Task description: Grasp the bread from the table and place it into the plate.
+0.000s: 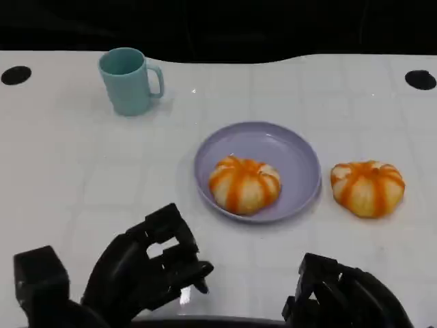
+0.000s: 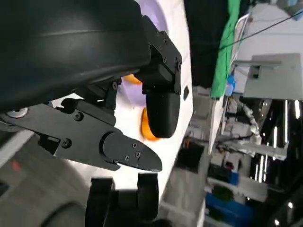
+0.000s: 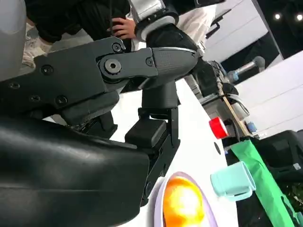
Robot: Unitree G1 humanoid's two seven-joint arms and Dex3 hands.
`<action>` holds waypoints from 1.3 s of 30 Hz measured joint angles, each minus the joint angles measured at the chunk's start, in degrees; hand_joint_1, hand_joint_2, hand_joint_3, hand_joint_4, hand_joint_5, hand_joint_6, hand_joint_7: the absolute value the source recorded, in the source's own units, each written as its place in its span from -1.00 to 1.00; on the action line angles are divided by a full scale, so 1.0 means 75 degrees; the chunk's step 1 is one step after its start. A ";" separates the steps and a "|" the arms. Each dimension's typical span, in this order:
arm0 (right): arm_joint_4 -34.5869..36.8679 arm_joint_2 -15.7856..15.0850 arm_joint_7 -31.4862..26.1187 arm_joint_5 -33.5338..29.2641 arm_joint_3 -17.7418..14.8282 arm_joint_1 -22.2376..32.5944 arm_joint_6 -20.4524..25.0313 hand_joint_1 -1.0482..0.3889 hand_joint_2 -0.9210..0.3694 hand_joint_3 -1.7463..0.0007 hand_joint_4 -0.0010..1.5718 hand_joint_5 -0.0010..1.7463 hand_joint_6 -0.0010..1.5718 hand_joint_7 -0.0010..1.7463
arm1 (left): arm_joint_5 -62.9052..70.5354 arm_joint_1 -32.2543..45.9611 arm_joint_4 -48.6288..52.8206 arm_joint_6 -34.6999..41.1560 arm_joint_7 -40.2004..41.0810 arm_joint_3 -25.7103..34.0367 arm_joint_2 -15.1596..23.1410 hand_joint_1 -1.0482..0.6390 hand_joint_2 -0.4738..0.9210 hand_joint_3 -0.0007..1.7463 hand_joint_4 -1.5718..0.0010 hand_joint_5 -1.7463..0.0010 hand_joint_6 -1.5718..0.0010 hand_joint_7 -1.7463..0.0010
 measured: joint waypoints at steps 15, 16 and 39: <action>0.0002 -0.0225 0.0112 0.0020 -0.0146 0.0012 -0.0023 -0.52 -1.00 0.72 0.08 0.80 -0.03 0.54 | -0.0411 0.0348 -0.0030 0.0677 -0.0771 0.0275 -0.0088 -0.11 0.93 -1.00 0.06 -1.00 0.28 -1.00; 0.0011 -0.0236 0.0126 0.0024 -0.0164 0.0009 -0.0023 -0.52 -1.00 0.72 0.08 0.80 -0.03 0.54 | -0.0414 0.0347 0.0006 0.0675 -0.0799 0.0282 -0.0109 -0.11 0.93 -1.00 0.06 -1.00 0.28 -1.00; 0.0308 -0.0253 0.0214 0.0030 -0.0389 -0.0139 -0.0158 -0.52 -1.00 0.71 0.09 0.83 -0.03 0.56 | -0.0358 0.0220 0.0434 0.0487 -0.1120 0.0471 -0.0293 -0.10 0.93 -0.99 0.07 -1.00 0.31 -1.00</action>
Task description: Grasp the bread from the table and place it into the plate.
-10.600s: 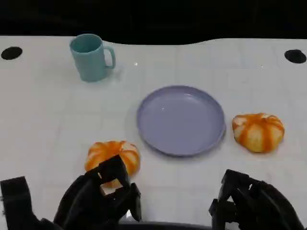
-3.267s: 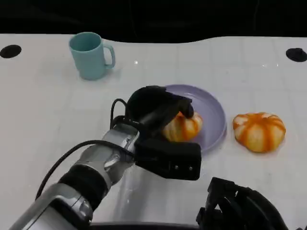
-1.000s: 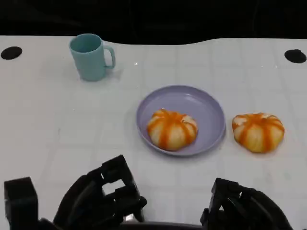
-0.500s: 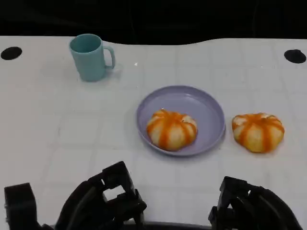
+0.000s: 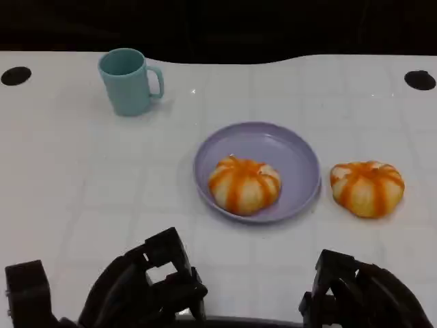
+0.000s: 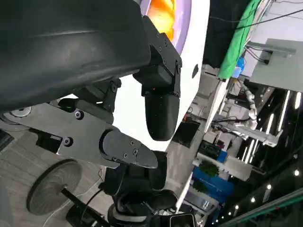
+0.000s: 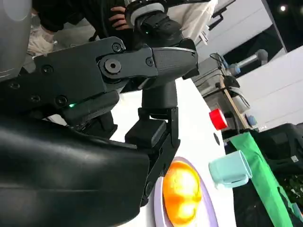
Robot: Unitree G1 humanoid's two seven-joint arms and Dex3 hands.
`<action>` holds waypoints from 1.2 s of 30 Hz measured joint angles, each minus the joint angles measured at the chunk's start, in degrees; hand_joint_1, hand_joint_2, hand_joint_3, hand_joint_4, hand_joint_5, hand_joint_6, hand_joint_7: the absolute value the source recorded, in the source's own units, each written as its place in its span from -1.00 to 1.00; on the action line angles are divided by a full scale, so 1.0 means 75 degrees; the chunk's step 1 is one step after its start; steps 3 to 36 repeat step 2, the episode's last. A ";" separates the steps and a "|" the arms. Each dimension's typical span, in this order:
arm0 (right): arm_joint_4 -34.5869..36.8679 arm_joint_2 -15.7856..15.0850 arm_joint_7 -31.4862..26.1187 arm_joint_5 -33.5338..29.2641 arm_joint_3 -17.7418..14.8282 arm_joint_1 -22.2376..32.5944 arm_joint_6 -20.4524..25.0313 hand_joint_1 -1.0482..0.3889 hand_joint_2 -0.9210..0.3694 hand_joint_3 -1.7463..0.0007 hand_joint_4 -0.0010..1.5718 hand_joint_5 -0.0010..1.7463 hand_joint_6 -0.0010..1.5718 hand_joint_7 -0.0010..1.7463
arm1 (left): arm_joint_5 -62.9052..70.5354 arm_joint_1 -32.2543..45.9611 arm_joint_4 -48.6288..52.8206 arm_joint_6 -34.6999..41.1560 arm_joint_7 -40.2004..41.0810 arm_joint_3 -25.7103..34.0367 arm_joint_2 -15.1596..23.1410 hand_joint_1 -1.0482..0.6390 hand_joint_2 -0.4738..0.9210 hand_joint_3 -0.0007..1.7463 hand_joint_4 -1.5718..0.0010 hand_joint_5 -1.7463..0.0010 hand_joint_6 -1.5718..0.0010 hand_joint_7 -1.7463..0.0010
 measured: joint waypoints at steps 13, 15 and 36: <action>-0.0012 0.0012 -0.0016 -0.0002 0.0004 0.0002 0.0000 -0.52 -1.00 0.71 0.08 0.84 -0.04 0.58 | 0.0000 0.0000 0.0000 -0.0002 -0.0037 0.0025 0.0003 -0.10 0.94 -0.99 0.07 -1.00 0.31 -1.00; -0.0012 0.0012 -0.0016 -0.0002 0.0004 0.0002 0.0000 -0.52 -1.00 0.71 0.08 0.84 -0.04 0.58 | 0.0000 0.0000 0.0000 -0.0002 -0.0037 0.0025 0.0003 -0.10 0.94 -0.99 0.07 -1.00 0.31 -1.00; -0.0012 0.0012 -0.0016 -0.0002 0.0004 0.0002 0.0000 -0.52 -1.00 0.71 0.08 0.84 -0.04 0.58 | 0.0000 0.0000 0.0000 -0.0002 -0.0037 0.0025 0.0003 -0.10 0.94 -0.99 0.07 -1.00 0.31 -1.00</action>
